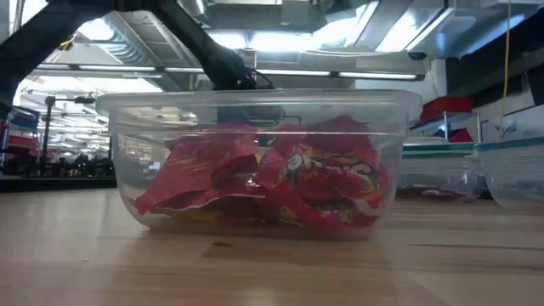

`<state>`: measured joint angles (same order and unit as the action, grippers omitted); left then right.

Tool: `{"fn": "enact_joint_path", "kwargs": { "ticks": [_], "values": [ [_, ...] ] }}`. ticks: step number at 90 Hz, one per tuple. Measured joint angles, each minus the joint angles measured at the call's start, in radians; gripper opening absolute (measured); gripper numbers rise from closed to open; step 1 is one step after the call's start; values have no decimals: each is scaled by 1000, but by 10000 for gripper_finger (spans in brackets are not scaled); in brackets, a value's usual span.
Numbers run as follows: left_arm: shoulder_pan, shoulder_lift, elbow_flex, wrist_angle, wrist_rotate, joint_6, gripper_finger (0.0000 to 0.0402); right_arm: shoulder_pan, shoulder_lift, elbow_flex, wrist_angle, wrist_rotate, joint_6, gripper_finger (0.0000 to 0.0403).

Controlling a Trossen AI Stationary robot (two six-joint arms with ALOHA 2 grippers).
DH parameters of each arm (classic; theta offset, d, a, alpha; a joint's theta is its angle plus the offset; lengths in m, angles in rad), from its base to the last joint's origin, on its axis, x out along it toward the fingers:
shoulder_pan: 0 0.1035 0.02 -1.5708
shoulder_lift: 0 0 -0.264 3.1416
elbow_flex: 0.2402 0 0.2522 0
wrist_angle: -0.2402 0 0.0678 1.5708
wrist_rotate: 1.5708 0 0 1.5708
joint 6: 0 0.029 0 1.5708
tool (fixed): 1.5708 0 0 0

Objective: Sort candy
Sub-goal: Put the violet candy into the rectangular transparent food container

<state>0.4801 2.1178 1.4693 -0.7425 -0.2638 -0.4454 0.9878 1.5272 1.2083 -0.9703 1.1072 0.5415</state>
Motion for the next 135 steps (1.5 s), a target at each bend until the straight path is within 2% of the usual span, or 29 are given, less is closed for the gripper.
{"fn": "enact_joint_path", "kwargs": {
  "ticks": [8,21,26,35,49,69,81,96,109,120,135],
  "values": [
    [-19,14,0,-8,-9,8,93,0,0,0,-1,0,1,172],
    [-62,0,4,-70,-20,21,20,0,0,0,-1,0,2,172],
    [-87,-17,12,-108,-32,18,9,0,0,0,1,0,3,172],
    [-145,-56,33,-178,-45,23,6,0,0,0,1,0,3,172],
    [-267,-182,88,-254,-62,3,1,0,0,0,3,0,5,172],
    [-561,-304,105,-215,-62,-61,1,0,0,0,2,-1,14,172],
    [-755,-307,102,-156,-81,16,1,0,0,0,3,0,15,172],
    [-923,-264,101,-47,-127,-113,1,0,0,0,8,0,15,172],
    [-1002,-185,82,6,-240,-171,1,0,0,0,9,17,15,172],
    [-1019,-127,82,-16,-263,-240,1,0,0,0,9,20,15,172],
    [-984,-83,81,-15,-275,-328,1,0,0,0,8,-9,14,172]
  ]
}}
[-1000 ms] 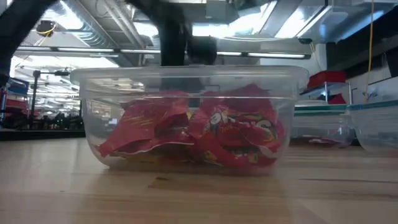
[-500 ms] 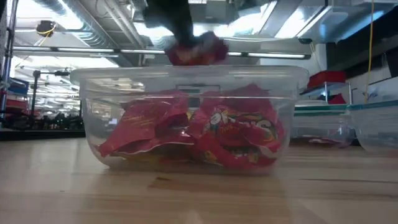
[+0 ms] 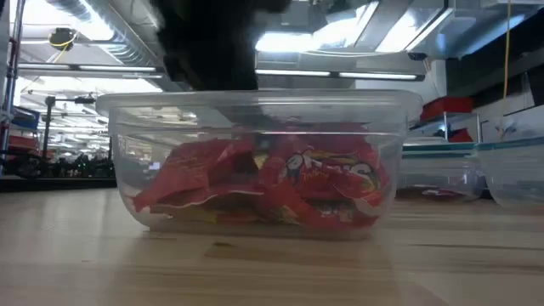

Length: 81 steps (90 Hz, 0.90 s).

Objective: Sort candy
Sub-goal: Put the violet candy into the rectangular transparent food container

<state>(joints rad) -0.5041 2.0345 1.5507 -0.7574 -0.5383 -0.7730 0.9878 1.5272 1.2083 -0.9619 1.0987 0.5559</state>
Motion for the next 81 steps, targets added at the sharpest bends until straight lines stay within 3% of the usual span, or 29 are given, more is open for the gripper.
{"fn": "enact_joint_path", "kwargs": {
  "ticks": [29,49,61,73,81],
  "values": [
    [57,-11,0,9,89,-17,8,0,0,0,-68,-81,-8,172],
    [45,-15,0,7,118,-84,89,-1,-7,0,-150,-98,-5,172],
    [44,-17,0,5,147,-89,142,-34,-37,0,-293,-111,6,172],
    [56,-37,15,-5,268,-134,167,-106,-85,-1,-458,-164,3,172],
    [63,-55,48,-47,308,-193,170,-152,-131,-35,-442,-175,-102,174]
  ]
}}
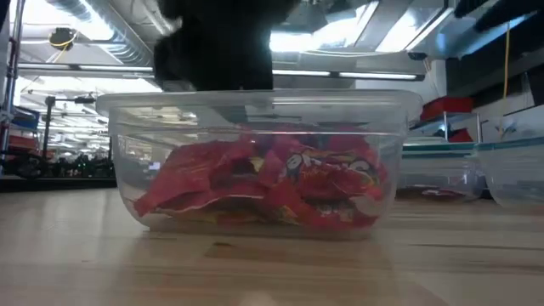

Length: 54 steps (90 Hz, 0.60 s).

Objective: Sort candy
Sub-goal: Put the violet candy into the rectangular transparent food container, then close the rectangular transparent food container

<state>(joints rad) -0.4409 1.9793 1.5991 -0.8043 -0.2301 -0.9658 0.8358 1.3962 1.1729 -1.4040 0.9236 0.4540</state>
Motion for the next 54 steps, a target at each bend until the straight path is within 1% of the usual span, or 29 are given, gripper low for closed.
{"fn": "enact_joint_path", "kwargs": {
  "ticks": [5,10,18,22,32,40,46,54],
  "values": [
    [0,-20,19,-18,0,-18,170,-31,-37,-41,58,-10,-69,178],
    [-4,-44,32,-19,-14,-24,170,-68,-73,-90,135,-53,-130,185],
    [-20,-71,46,-23,-80,-23,170,-133,-125,-185,257,-131,-201,206],
    [-33,-80,50,-24,-121,-14,170,-162,-145,-235,316,-146,-222,219],
    [-66,-97,53,-24,-211,-1,170,-245,-164,-338,444,-145,-247,258],
    [-89,-105,54,-22,-271,-15,170,-317,-156,-390,507,-136,-259,281],
    [-109,-106,54,-23,-322,-23,170,-369,-133,-391,534,-130,-272,287],
    [-130,-101,54,-22,-397,-51,170,-434,-107,-389,543,-121,-256,284]
  ]
}}
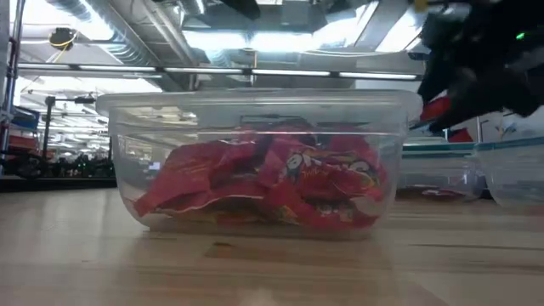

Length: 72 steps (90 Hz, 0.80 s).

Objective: Sort candy
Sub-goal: Close the rectangular transparent food container

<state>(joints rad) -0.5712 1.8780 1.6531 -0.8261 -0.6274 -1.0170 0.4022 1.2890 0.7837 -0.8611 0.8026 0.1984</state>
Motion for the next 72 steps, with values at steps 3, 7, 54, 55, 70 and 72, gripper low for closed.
{"fn": "enact_joint_path", "kwargs": {
  "ticks": [3,7,54,55,70,72],
  "values": [
    [-10,1,0,0,-27,-12,170,-23,11,0,9,-1,2,280],
    [-20,2,0,0,-61,-28,170,-53,24,0,18,-9,2,274],
    [-86,3,-9,88,-312,-77,170,-312,150,2,54,-114,23,168],
    [-86,3,-9,88,-314,-77,170,-315,151,2,54,-114,25,165],
    [-89,3,-10,117,-328,-70,170,-318,154,1,49,-95,33,86],
    [-89,3,-10,117,-328,-70,170,-318,154,1,48,-93,34,71]
  ]
}}
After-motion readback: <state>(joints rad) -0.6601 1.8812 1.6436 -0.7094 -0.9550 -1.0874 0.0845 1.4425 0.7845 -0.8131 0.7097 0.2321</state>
